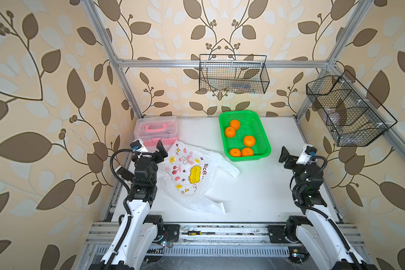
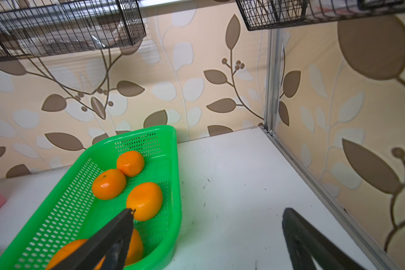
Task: Place the oranges into plastic bags & tie knots
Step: Open the plastic bag at the center of the board.
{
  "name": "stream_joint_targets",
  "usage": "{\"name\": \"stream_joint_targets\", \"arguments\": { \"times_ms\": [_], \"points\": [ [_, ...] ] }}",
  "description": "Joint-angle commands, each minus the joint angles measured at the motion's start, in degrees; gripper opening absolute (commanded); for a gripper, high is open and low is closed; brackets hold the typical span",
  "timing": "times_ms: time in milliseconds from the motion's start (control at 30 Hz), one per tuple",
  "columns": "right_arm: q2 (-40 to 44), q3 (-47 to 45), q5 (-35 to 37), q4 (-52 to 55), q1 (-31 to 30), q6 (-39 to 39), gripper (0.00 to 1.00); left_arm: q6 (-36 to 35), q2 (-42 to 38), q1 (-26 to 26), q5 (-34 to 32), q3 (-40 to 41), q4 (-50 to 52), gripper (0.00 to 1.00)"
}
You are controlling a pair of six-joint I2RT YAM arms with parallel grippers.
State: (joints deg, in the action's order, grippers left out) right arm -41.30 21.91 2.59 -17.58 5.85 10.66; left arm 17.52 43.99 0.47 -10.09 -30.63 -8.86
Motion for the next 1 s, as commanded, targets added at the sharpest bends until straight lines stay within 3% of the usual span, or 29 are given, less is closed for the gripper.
{"name": "stream_joint_targets", "arguments": {
  "times_ms": [0,67,133,300,500,700,833,967],
  "points": [
    [-2.76,8.16,-9.14,22.74,0.48,3.18,1.00,7.65,5.46,0.15,15.00,-9.16,16.87,0.99],
    [-4.55,10.70,-11.98,26.23,0.50,3.87,1.00,8.05,9.78,-0.92,22.30,-13.44,22.80,0.99],
    [-6.09,12.12,-14.10,28.19,0.57,4.01,1.00,7.25,13.16,-5.01,23.56,-16.56,28.64,0.98],
    [-10.86,14.37,-15.99,31.35,0.66,3.21,1.00,4.48,21.31,-23.09,15.58,-20.32,39.15,0.94],
    [-12.69,13.73,-15.58,31.08,0.66,2.68,1.00,6.18,33.19,-36.22,10.77,-21.40,39.51,0.88],
    [-11.29,13.22,-14.69,30.80,0.75,2.62,1.00,6.65,46.09,-40.44,2.70,-27.59,44.56,0.81],
    [-10.73,13.01,-14.31,31.36,0.75,2.26,1.00,6.87,49.60,-40.81,0.85,-28.53,45.51,0.78],
    [-10.39,12.80,-14.55,31.40,0.75,2.21,1.00,6.80,51.98,-40.81,1.08,-29.08,44.79,0.67]
  ]
}}
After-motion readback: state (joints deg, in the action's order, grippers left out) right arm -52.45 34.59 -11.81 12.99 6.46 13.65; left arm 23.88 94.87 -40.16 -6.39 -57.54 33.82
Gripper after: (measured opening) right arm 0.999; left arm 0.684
